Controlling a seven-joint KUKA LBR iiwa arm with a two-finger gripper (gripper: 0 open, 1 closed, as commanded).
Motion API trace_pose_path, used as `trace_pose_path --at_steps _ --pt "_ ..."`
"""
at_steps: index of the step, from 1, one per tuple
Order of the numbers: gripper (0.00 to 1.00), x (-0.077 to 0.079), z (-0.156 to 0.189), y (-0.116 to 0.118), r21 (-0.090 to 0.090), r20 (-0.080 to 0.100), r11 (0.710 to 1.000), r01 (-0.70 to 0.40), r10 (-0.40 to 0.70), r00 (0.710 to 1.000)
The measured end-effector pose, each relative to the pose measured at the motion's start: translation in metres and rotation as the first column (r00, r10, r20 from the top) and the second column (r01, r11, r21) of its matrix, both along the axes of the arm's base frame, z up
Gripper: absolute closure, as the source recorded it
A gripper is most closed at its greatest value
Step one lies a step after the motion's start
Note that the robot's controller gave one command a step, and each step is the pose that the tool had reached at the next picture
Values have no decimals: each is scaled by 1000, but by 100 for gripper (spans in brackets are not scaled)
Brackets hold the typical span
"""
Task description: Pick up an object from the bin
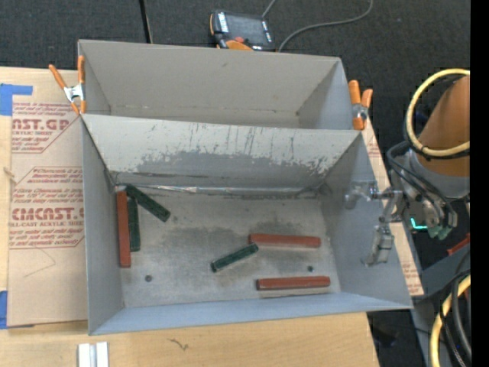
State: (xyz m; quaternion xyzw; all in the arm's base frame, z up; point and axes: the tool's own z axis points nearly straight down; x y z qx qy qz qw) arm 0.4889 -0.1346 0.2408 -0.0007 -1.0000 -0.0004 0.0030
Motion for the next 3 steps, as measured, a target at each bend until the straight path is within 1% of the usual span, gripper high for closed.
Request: trace_pose_path --at_steps 1,2,3 --pt "0 4 -162 29 2 0 992 -123 123 992" --pt "100 6 -158 28 -1 5 992 -122 122 992" --pt "100 5 -64 43 -3 14 989 -147 147 989"
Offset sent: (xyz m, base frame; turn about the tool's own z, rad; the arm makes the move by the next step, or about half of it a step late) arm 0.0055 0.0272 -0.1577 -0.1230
